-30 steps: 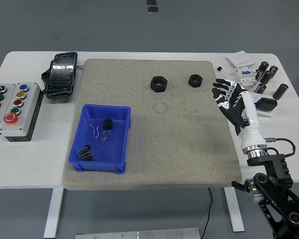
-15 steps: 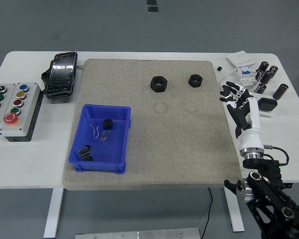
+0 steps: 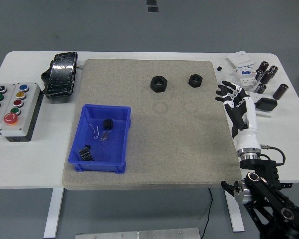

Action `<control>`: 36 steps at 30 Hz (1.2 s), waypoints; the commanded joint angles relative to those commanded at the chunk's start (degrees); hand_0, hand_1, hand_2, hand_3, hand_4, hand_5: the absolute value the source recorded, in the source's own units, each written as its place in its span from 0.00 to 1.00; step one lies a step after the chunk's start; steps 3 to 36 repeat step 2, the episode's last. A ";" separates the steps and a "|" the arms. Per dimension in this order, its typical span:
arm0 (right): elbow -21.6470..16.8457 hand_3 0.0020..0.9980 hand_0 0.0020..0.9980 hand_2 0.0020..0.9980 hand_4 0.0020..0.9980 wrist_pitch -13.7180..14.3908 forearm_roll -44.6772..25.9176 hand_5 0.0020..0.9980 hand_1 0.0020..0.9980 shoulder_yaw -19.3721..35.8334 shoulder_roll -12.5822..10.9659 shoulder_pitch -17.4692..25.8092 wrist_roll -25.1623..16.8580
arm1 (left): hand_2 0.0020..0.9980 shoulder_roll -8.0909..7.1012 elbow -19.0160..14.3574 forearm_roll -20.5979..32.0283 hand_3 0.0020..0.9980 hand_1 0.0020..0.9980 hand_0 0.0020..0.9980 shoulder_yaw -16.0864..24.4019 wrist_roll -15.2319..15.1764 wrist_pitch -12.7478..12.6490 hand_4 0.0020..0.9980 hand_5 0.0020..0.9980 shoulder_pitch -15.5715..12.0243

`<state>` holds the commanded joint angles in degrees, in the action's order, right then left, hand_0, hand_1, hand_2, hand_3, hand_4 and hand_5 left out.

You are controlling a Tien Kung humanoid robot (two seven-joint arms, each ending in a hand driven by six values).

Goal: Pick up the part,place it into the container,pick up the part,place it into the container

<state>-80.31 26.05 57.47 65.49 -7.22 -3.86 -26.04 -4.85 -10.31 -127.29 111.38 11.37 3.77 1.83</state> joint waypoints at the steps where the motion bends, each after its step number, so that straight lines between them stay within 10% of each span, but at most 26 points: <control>1: -0.27 0.67 0.61 0.66 0.77 0.77 0.05 0.52 0.64 0.04 0.02 0.03 0.06 | 0.56 0.02 0.00 0.01 0.63 0.60 0.66 0.00 -0.05 -0.03 0.66 0.44 0.07; 36: -0.49 0.67 0.61 0.66 0.77 1.27 0.06 0.52 0.64 0.10 0.00 0.05 0.10 | 0.56 0.05 0.00 0.08 0.63 0.60 0.66 -0.05 -0.11 -0.06 0.66 0.44 0.14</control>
